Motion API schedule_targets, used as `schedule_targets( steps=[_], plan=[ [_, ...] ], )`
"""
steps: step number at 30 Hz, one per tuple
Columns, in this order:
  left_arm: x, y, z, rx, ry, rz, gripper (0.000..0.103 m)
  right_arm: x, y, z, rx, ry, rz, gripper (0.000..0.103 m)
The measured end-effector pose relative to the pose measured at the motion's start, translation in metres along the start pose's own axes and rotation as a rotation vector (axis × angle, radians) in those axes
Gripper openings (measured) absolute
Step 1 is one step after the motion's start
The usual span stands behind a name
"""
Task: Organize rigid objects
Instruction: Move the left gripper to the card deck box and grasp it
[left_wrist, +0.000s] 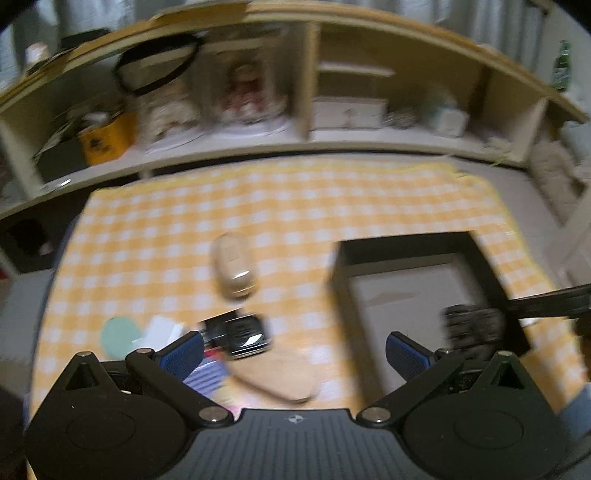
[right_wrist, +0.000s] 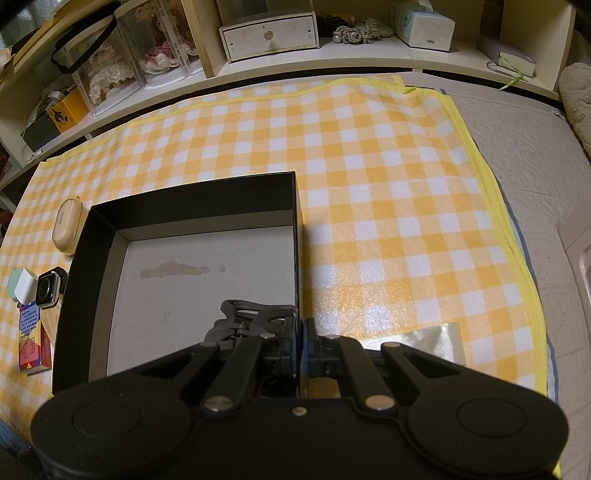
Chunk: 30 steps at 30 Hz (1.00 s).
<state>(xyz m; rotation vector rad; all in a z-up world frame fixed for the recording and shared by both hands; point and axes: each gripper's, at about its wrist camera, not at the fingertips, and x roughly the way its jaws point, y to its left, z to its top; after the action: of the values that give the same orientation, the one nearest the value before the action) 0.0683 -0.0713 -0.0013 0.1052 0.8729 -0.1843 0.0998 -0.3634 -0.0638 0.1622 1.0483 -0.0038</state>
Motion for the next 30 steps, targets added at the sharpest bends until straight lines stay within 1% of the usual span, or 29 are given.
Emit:
schedule_targets(
  steps=[1, 2, 5, 7, 10, 14, 16, 19, 22, 23, 24, 27, 30],
  plan=[
    [0.004, 0.008, -0.001, -0.005, 0.008, 0.031, 0.103, 0.0, 0.0, 0.0, 0.0, 0.0, 0.0, 0.004],
    [0.006, 0.013, -0.002, -0.004, 0.011, 0.046, 0.103, 0.0, 0.0, 0.0, 0.001, 0.0, 0.001, 0.004],
    [0.016, 0.03, -0.007, 0.003, 0.04, 0.063, 0.103, 0.0, -0.001, 0.0, 0.0, 0.0, 0.001, 0.004],
    [0.025, 0.041, -0.01, -0.016, 0.085, 0.07, 0.103, 0.0, 0.0, 0.0, 0.001, 0.001, 0.001, 0.004],
    [0.039, 0.056, -0.017, -0.086, 0.159, 0.091, 0.103, 0.0, 0.0, 0.0, 0.001, 0.001, 0.001, 0.004],
    [0.058, 0.075, -0.024, -0.209, 0.26, 0.084, 0.103, 0.0, 0.0, 0.0, 0.002, 0.001, 0.002, 0.004],
    [0.066, 0.081, -0.028, -0.255, 0.302, 0.079, 0.103, 0.0, 0.0, 0.0, 0.0, 0.001, 0.001, 0.004],
    [0.071, 0.082, -0.033, -0.271, 0.322, 0.077, 0.101, 0.0, -0.001, 0.0, 0.001, 0.001, 0.002, 0.004],
    [0.075, 0.08, -0.035, -0.282, 0.328, 0.083, 0.091, 0.0, 0.0, 0.0, 0.001, 0.002, 0.0, 0.004],
    [0.078, 0.08, -0.034, -0.29, 0.33, 0.095, 0.088, 0.0, -0.001, 0.0, 0.001, 0.002, 0.001, 0.004],
    [0.08, 0.08, -0.035, -0.304, 0.338, 0.112, 0.086, 0.0, -0.001, 0.0, 0.001, 0.002, 0.001, 0.004],
    [0.089, 0.077, -0.034, -0.324, 0.363, 0.121, 0.086, 0.001, 0.0, 0.0, 0.002, 0.002, 0.002, 0.004],
    [0.093, 0.069, -0.033, -0.291, 0.354, 0.151, 0.086, 0.001, 0.0, 0.0, -0.003, 0.005, -0.002, 0.004]
  ],
)
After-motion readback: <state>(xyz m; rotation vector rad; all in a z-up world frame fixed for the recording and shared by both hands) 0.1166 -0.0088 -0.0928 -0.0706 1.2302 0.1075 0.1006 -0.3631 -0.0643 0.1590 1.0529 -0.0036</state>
